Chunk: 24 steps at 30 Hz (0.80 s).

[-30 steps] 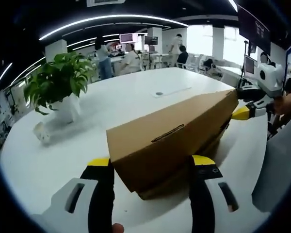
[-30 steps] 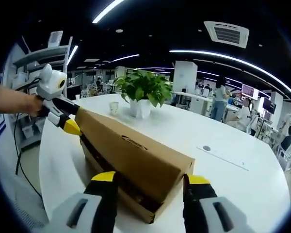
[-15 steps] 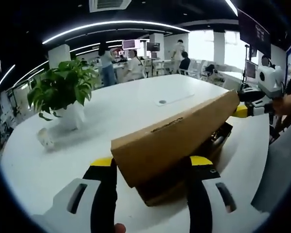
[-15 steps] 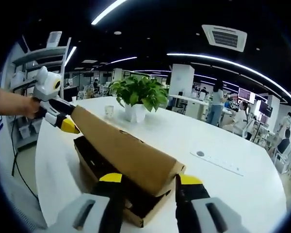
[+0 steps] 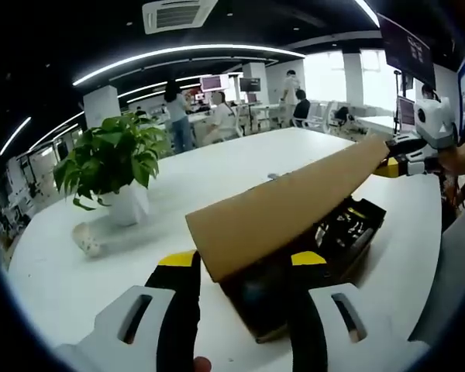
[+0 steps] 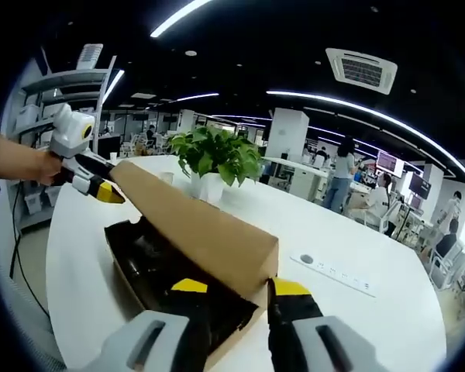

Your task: Operate the shoe box by opening the lid, removing the specified soft item, and placing it in the target area until the item is outside and the box remains undamaged.

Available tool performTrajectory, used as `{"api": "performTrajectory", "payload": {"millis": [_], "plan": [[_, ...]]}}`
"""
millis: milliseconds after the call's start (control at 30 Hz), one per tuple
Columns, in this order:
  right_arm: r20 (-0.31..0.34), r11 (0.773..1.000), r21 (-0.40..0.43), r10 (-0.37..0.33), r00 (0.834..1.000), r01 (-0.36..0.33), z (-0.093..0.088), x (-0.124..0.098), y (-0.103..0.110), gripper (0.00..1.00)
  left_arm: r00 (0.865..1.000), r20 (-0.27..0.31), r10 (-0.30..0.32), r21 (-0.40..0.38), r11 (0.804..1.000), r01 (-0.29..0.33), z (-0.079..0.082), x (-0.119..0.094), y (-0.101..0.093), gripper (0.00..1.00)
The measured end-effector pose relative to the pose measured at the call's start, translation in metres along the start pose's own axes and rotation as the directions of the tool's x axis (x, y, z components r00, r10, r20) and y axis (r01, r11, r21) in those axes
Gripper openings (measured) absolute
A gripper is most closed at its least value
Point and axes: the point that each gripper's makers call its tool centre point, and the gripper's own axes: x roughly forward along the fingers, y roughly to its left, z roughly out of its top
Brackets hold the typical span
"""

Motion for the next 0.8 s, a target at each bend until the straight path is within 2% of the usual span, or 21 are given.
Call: {"api": "performTrajectory", "payload": {"millis": [667,800], "plan": [[0.023,0.997,-0.062,-0.044,0.999,0.045,0.015,0.01,-0.022,0.07,0.999,0.029,0.033,0.02,0.999,-0.034,0.017,0.008,0.018,0.32],[0.025,0.996,-0.068,-0.049,0.998,0.051,0.018,0.013,-0.024,0.07,0.999,0.033,0.038,0.023,0.999,-0.039,0.02,0.011,0.021,0.31]]}}
